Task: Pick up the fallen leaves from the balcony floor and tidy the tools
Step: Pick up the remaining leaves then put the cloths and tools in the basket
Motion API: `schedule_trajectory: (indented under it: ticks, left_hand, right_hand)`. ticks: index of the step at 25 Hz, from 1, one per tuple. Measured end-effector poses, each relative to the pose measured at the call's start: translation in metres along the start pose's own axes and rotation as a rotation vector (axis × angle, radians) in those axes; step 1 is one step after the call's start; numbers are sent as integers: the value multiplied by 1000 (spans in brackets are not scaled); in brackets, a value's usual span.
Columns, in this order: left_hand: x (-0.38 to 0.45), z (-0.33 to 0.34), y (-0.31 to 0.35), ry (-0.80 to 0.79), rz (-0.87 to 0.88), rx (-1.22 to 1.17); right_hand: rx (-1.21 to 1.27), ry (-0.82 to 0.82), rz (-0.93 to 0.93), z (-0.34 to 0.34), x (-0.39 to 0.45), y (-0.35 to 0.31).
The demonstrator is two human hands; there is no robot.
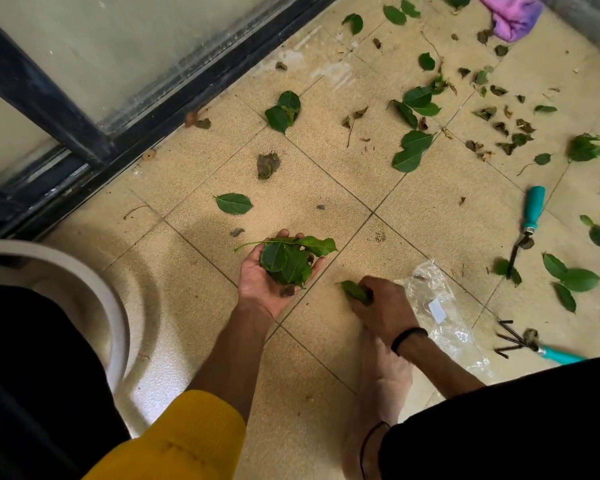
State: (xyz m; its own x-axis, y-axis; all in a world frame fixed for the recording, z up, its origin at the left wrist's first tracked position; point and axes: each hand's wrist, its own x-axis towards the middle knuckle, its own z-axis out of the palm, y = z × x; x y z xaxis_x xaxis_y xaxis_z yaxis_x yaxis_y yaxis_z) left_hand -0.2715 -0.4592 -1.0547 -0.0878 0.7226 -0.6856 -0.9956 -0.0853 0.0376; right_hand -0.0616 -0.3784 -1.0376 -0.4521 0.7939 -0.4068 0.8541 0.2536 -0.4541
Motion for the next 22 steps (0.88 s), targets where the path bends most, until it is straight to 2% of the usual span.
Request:
schedule_trajectory:
  ticks: [4, 7, 10, 12, 17, 22]
  left_hand:
    - [2, 1, -1, 3, 7, -13]
    - [2, 13, -6, -18, 8, -14]
    - [6, 37, -10, -27, 20, 94]
    - [2, 64, -14, -11, 11, 38]
    - [-48, 158, -12, 15, 30, -19]
    - [-150, 279, -19, 67, 84, -42]
  right_hand:
    - [252, -73, 97, -49, 12, -16]
    - [391, -195, -16, -79, 14, -50]
    - [199, -254, -245, -92, 24, -95]
    - [49, -221, -326, -103, 32, -123]
    - [-44, -249, -256, -175, 24, -172]
    - [-94, -246, -221, -294, -30, -248]
